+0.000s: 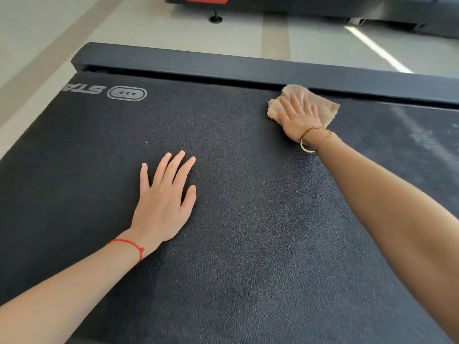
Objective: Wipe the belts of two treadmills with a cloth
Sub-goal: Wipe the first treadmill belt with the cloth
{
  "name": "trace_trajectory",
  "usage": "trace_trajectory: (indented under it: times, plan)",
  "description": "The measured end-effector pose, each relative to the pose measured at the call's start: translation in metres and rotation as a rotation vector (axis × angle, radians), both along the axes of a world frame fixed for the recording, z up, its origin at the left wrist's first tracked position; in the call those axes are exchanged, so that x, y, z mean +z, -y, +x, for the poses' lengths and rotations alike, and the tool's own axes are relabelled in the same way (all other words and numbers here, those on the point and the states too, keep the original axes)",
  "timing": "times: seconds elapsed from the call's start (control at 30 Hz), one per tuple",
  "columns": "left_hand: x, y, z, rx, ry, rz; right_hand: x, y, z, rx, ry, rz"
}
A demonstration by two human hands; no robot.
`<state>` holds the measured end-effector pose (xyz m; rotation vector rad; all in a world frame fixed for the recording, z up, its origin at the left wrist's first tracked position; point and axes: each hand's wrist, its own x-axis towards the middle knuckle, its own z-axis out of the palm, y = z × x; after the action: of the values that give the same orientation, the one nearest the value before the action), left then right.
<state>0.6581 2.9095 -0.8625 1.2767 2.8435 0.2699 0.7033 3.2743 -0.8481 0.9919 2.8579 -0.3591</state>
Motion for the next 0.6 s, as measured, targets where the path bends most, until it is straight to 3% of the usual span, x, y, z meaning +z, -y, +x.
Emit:
trace_trajectory:
  times: [0.13, 0.3, 0.6]
  plan:
    - [-0.001, 0.0, 0.001, 0.004, -0.002, 0.024, 0.002, 0.071, 0.022, 0.188, -0.045, -0.034]
    - [-0.001, 0.0, 0.0, 0.007, -0.002, 0.044, -0.003, 0.166, 0.114, 0.536, -0.126, -0.029]
    - [0.003, -0.001, 0.005, 0.019, 0.007, 0.061, 0.004, 0.176, 0.131, 0.334, -0.059, 0.005]
